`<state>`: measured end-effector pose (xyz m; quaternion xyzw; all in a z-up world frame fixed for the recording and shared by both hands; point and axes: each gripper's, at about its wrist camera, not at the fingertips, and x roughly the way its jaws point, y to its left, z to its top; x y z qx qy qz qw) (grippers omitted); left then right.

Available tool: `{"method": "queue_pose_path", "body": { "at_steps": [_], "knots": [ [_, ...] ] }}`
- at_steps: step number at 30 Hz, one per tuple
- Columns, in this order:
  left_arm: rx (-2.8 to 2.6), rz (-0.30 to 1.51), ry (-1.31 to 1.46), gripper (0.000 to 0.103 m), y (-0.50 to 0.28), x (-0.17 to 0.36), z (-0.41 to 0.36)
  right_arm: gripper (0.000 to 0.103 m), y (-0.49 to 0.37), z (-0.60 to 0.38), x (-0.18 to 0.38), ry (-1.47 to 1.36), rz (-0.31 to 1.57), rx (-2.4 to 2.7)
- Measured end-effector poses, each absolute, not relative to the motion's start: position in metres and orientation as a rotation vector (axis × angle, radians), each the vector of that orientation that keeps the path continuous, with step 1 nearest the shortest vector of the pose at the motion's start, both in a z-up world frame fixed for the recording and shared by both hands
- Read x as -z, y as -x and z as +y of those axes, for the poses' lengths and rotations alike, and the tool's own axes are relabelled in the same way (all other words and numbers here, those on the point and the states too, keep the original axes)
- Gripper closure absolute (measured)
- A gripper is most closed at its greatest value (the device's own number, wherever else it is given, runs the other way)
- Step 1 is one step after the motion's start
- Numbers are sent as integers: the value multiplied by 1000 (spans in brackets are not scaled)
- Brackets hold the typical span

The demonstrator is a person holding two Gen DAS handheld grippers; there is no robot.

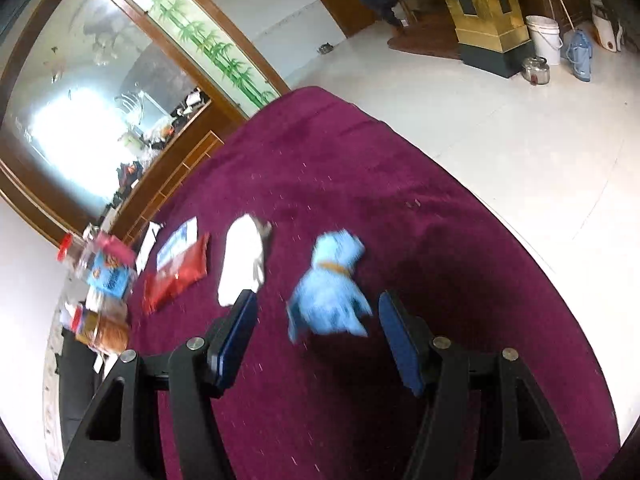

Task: Organize soft objects
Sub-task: 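Move both open tools back over the table toward the cloths, then grasp the blue towel with right tool while left tool grasps the white cloth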

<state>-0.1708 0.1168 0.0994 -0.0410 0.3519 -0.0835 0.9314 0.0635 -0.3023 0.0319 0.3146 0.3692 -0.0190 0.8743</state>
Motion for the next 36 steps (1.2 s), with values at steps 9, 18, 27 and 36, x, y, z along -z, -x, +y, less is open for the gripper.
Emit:
{"method": "queue_pose_path", "body": {
  "at_steps": [9,18,27,36],
  "knots": [
    [228,799,43,5,140,-96,78,41,-84,-297,-22,-514,793,5],
    [286,929,82,5,73,-63,28,42,-97,-271,-3,-364,875,-36],
    [286,1071,89,3,29,-20,-8,58,-101,-269,-2,-295,868,12],
    [243,1026,-113,1,43,-9,-29,75,-99,-280,-3,-362,871,10]
  ]
}}
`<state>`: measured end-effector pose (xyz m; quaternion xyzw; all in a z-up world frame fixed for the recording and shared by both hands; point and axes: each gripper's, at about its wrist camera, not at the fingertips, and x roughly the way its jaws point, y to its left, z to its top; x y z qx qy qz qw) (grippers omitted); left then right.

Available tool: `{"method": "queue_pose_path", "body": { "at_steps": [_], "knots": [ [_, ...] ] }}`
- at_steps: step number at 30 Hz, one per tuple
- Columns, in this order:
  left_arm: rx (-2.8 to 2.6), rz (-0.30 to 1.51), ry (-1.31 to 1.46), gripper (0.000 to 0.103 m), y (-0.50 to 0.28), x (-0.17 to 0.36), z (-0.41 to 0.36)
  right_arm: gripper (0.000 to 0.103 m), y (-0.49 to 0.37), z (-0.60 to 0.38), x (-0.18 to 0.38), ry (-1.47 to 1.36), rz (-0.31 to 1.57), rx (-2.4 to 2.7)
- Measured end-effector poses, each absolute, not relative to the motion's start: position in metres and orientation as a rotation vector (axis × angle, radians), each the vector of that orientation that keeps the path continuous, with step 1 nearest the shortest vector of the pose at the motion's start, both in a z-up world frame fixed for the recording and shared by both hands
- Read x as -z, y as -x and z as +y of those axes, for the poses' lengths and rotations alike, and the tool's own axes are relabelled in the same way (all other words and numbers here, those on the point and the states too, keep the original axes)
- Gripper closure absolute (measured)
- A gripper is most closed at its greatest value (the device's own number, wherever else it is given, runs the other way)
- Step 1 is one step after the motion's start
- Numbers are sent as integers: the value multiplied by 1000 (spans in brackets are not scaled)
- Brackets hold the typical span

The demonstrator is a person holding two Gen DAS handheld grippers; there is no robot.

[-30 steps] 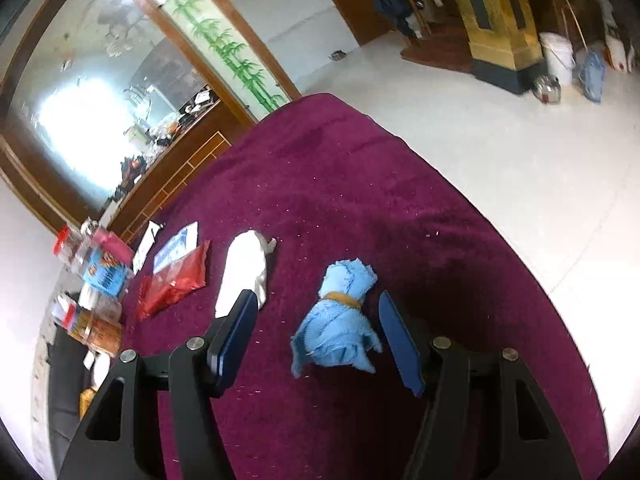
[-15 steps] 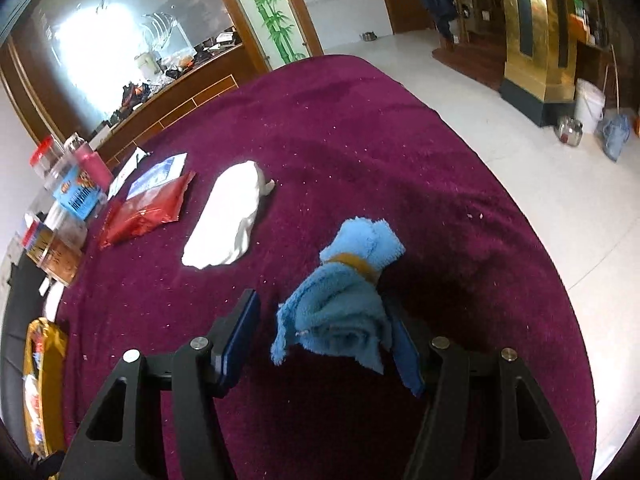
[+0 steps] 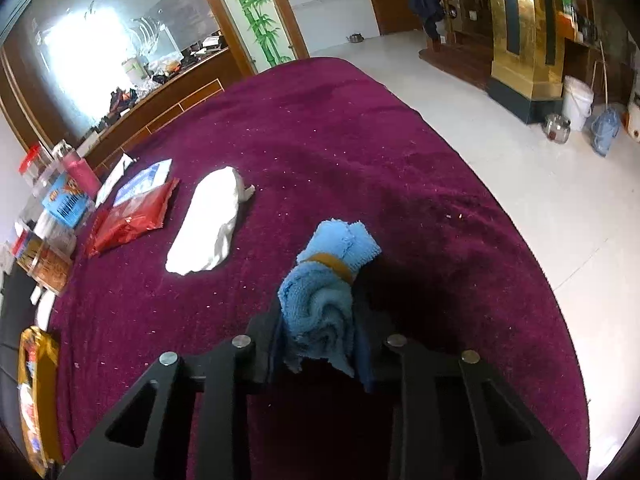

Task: Organize soft objects
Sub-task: 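Grasp the blue towel with right tool while left tool grasps the white cloth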

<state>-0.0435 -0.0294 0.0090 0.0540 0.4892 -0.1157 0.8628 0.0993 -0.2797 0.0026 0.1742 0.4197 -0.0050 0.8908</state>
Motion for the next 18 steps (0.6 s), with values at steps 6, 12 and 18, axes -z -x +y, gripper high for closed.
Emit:
{"method": "queue_pose_path", "body": {
  "at_steps": [6,12,18],
  "knots": [
    [286,1102,-30,1,24,-17,-21,75,-96,-284,-4,-415,880,-26],
    [264,1109,26,1,-31,-31,-22,75,-101,-283,-2,-414,899,-32],
    [263,1020,-55,1,-87,-43,-58,75,-103,-283,-2,-426,908,-30]
  ]
}}
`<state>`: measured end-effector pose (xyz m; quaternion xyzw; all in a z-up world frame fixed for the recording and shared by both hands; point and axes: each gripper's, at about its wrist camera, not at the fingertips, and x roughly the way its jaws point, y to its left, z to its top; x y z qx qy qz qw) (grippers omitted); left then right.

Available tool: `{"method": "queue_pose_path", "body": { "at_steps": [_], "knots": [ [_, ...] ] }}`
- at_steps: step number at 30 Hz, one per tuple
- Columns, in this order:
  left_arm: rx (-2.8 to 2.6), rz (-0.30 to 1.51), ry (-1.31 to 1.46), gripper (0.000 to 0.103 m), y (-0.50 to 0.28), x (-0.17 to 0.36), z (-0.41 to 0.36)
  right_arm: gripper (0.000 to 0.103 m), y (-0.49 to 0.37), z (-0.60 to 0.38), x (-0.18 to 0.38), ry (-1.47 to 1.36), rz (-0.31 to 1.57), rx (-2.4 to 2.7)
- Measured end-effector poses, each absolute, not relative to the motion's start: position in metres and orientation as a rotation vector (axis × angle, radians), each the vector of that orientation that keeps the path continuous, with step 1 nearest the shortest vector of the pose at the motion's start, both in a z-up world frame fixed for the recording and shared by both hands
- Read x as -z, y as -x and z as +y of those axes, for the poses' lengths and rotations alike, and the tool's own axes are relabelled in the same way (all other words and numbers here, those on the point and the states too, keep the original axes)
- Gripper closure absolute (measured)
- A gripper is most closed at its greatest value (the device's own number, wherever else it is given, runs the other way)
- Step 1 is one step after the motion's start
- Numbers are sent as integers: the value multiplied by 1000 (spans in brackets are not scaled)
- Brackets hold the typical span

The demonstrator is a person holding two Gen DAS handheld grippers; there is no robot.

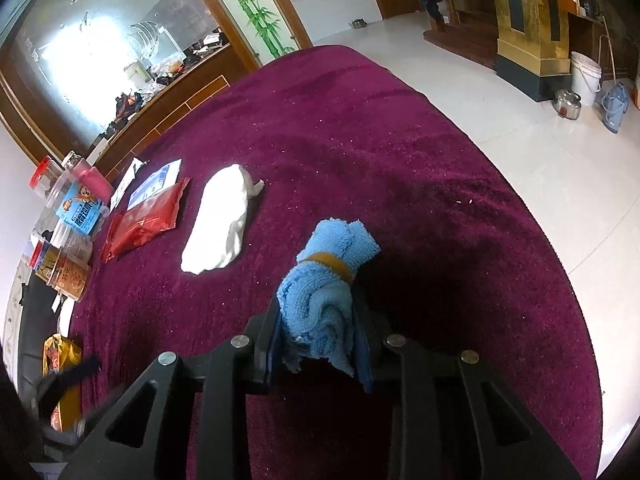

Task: Organize soft objects
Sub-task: 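Grasp the blue towel with right tool while left tool grasps the white cloth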

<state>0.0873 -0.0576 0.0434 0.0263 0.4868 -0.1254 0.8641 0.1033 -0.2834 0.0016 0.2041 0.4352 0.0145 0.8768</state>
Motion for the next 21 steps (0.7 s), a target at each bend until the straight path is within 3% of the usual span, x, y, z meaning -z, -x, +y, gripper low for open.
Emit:
{"method": "queue_pose_path", "body": {
  "at_steps": [5,16,20,21],
  "knots": [
    [255,934,-137,1,-135,-46,-90,75,-103,-285,-2,-442,910,-30],
    [218,949,-155,1,-202,-25,-124,74,-104,-283,-2,-441,912,-21],
    [221,966,-166,8,-207,-16,-131,73,-105,-282,-2,-435,913,-18],
    [227,968,-145,21,-207,-15,-129,73,-104,-283,-2,-435,913,-18]
  ]
}}
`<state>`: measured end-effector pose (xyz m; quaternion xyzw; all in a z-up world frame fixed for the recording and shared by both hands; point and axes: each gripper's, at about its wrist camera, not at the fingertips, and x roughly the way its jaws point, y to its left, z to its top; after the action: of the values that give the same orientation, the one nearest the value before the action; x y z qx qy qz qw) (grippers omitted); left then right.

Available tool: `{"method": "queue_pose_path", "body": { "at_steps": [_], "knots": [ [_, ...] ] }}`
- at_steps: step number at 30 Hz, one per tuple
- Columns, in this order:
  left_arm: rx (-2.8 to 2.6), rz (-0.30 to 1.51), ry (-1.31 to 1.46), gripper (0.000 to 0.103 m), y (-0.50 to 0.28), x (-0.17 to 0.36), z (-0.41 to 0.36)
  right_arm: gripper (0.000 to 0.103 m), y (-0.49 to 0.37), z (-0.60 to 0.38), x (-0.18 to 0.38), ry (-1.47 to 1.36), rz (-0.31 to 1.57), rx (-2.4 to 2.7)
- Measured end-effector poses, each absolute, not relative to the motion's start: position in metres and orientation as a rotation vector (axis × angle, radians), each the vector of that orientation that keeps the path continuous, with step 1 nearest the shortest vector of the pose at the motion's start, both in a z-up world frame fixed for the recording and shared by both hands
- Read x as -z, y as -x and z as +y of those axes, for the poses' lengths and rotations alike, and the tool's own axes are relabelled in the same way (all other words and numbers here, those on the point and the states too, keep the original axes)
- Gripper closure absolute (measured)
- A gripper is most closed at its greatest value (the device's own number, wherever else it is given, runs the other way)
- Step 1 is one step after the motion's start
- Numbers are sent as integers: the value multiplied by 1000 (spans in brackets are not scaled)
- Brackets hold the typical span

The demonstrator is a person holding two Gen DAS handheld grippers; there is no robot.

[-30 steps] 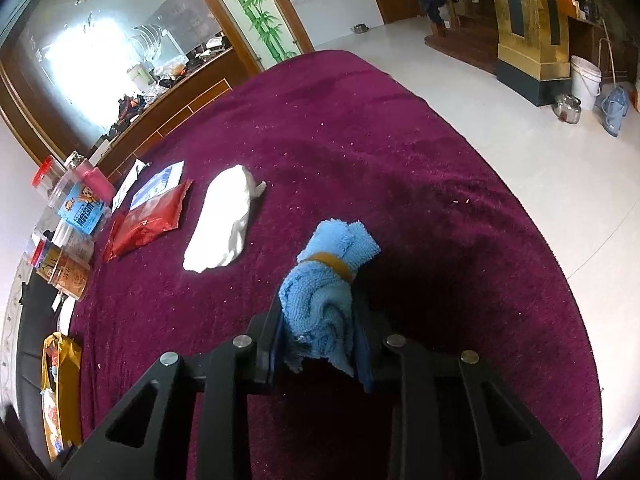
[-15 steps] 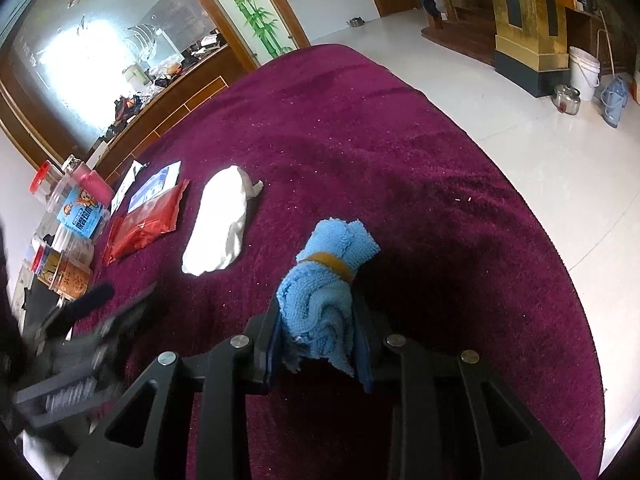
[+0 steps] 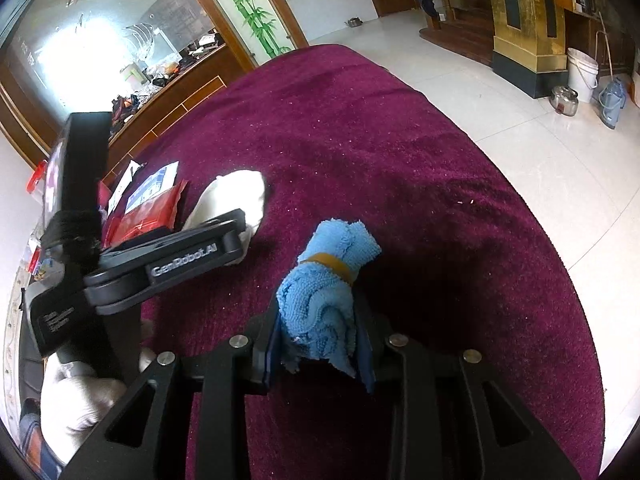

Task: Organize soft objects
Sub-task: 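Grasp the blue towel with right tool while left tool grasps the white cloth, then lift the white cloth with left tool while right tool lifts the blue towel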

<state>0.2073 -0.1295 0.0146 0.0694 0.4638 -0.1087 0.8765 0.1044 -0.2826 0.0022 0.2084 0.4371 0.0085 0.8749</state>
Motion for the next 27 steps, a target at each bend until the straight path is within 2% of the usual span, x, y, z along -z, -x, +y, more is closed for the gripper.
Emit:
{"method": "queue_pose_path", "body": {
  "at_steps": [1,3,5,10,18,24,25,26,27],
  "knots": [
    [254,976,-98,23,-208,-15,-126,73,-104,-283,-2,-434,912,-18],
    [267,971,-77,60,-204,-19,-125,73,-104,-282,-2,-433,912,-17],
    [306,975,-62,76,-197,-24,-124,73,-104,-283,-2,-432,912,-17],
    [339,930,-132,84,-165,-35,-130,73,-104,-281,-2,-417,911,-18],
    [388,872,-186,84,-111,-60,-120,75,-101,-285,-2,-447,904,-37],
    [430,918,-196,83,-77,-63,-106,74,-100,-290,-1,-491,912,-58],
    [432,920,-209,80,-71,-62,-105,73,-101,-290,-1,-496,912,-55],
    [429,914,-216,59,-68,-62,-103,73,-101,-290,-1,-496,913,-54],
    [421,899,-224,27,-66,-62,-102,73,-101,-289,-2,-493,914,-54]
  ]
}}
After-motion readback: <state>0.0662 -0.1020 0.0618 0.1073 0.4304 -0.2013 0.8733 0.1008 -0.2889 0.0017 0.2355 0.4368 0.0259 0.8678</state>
